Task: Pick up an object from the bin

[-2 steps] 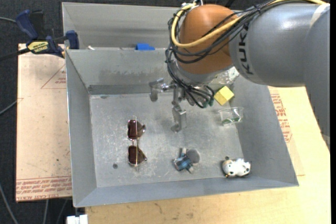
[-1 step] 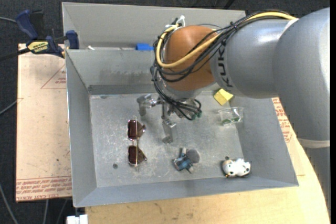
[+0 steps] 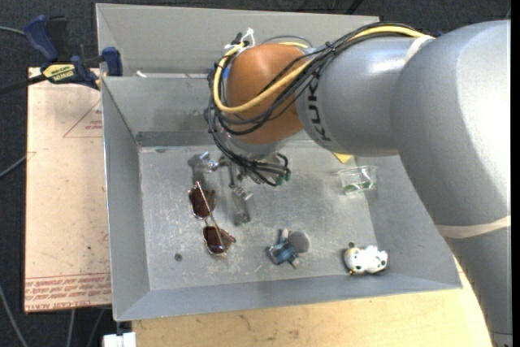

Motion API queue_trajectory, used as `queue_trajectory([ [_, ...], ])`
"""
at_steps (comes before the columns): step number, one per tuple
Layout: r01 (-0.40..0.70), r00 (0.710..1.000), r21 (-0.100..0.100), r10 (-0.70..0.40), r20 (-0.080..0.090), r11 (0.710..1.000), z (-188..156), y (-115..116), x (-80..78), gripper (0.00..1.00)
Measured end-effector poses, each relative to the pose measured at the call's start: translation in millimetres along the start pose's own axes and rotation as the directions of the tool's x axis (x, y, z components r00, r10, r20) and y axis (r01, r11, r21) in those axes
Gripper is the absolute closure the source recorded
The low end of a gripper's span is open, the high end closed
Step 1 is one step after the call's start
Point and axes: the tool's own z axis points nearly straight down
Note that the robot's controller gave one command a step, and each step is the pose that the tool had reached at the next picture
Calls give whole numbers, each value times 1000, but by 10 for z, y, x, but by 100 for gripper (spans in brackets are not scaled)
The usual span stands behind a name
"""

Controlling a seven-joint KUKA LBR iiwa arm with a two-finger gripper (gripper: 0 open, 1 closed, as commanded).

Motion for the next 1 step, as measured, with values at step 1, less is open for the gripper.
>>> queue_trajectory([
  [1,106,994,5,-107,10,994,-192,4,-368,0],
])
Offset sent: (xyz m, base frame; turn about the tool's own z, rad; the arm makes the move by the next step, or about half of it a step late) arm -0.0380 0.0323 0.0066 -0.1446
